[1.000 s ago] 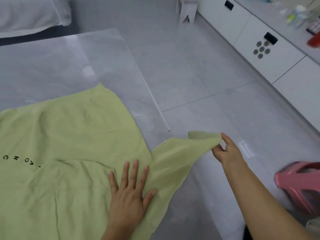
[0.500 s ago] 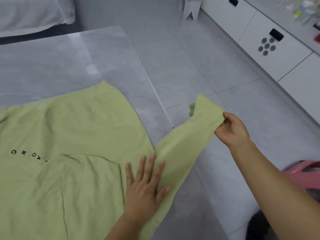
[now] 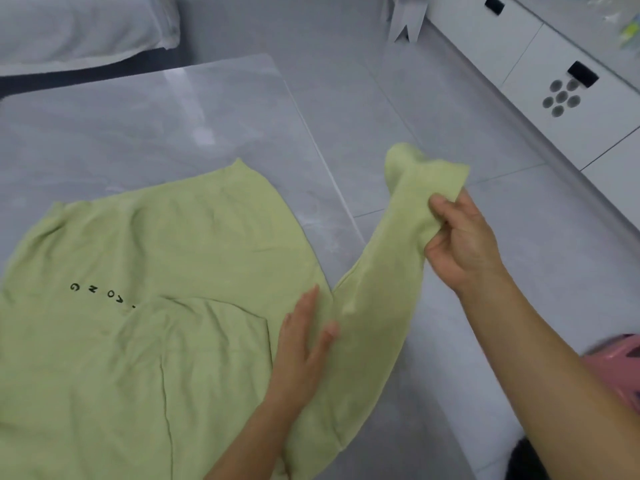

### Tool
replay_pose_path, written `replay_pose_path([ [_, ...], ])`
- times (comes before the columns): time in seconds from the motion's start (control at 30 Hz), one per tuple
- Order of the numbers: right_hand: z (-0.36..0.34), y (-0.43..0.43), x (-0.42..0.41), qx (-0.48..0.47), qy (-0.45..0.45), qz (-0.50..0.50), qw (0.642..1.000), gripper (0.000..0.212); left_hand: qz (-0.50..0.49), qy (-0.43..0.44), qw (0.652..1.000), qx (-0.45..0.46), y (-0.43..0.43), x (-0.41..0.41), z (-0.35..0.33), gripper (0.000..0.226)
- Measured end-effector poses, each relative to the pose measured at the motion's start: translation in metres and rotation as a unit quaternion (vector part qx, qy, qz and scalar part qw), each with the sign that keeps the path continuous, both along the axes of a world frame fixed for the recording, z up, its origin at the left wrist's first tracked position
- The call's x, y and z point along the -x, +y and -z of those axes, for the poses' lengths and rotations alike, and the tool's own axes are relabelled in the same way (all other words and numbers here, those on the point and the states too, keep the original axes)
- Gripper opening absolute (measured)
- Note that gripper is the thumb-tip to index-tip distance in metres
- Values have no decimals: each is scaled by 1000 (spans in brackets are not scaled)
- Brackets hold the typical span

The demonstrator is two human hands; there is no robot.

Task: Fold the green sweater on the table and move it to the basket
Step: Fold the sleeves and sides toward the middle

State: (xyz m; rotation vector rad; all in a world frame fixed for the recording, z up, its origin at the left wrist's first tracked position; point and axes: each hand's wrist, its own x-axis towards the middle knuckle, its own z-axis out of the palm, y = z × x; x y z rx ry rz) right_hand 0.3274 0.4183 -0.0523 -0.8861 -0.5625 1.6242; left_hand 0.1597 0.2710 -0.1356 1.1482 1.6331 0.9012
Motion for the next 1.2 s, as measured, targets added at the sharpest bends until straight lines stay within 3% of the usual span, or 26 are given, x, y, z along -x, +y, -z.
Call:
replay_pose_path([
  [0.03, -7, -10, 17, -32, -15, -30, 999, 33, -77, -150, 985, 21, 8, 7, -19, 56],
  [0.1, -17, -34, 56, -106, -71, -104, 986, 39, -187, -409, 893, 21, 22, 29, -39, 64],
  [0.17, -22, -65, 99, -206, -193, -172, 944, 46, -242, -566, 788, -15, 25, 63, -54, 74],
  [0.2, -21, -83, 122, -264, -257, -203, 907, 47, -255, -605, 754, -28, 21, 86, -56, 74],
  [0.27, -9, -123, 167, -393, -373, -252, 802, 46, -199, -611, 765, -40, -3, 128, -44, 78],
  [0.33, 21, -167, 202, -493, -462, -298, 675, 41, -264, -594, 758, -47, -42, 169, -28, 85],
  [0.37, 41, -186, 212, -513, -494, -334, 618, 38, -295, -568, 765, -74, -59, 185, -21, 87],
  [0.43, 81, -216, 219, -525, -556, -395, 509, 42, -421, -533, 733, -37, -102, 212, -9, 93],
  [0.47, 97, -225, 216, -527, -574, -422, 464, 46, -456, -512, 726, -46, -121, 221, -1, 103],
  [0.5, 106, -228, 212, -531, -579, -431, 444, 49, -468, -492, 733, -46, -133, 231, 1, 112],
  [0.53, 112, -227, 208, -539, -568, -424, 456, 48, -468, -450, 760, -24, -139, 240, 2, 109],
  [0.6, 113, -214, 200, -555, -551, -382, 492, 41, -449, -296, 843, 24, -135, 241, -6, 81],
  [0.67, 107, -195, 194, -562, -587, -288, 507, 33, -383, -40, 922, 43, -123, 234, -13, 71],
  [0.7, 106, -184, 189, -554, -619, -243, 501, 33, -331, 83, 940, 19, -117, 224, -19, 72],
  [0.77, 105, -163, 172, -484, -701, -191, 488, 40, -189, 279, 941, -17, -105, 197, -19, 76],
  [0.8, 106, -156, 159, -433, -742, -182, 478, 43, -118, 361, 925, 3, -101, 186, -15, 76],
  [0.87, 106, -153, 131, -331, -805, -183, 458, 51, -59, 438, 892, 93, -98, 177, -4, 63],
  [0.93, 111, -157, 104, -251, -839, -189, 443, 67, -63, 435, 890, 118, -100, 182, 1, 41],
  [1.0, 120, -162, 77, -191, -852, -200, 444, 83, -121, 367, 921, 52, -104, 188, 2, 17],
  [1.07, 131, -165, 54, -153, -854, -216, 448, 95, -267, 170, 948, 10, -111, 194, -6, 7],
  [1.1, 134, -166, 47, -143, -851, -220, 454, 97, -363, 28, 931, -13, -116, 198, -12, 7],
  [1.17, 134, -169, 45, -148, -845, -194, 476, 92, -515, -220, 828, -46, -129, 212, -18, 17],
  [1.2, 131, -171, 48, -168, -842, -189, 477, 86, -556, -291, 777, -50, -138, 221, -15, 25],
])
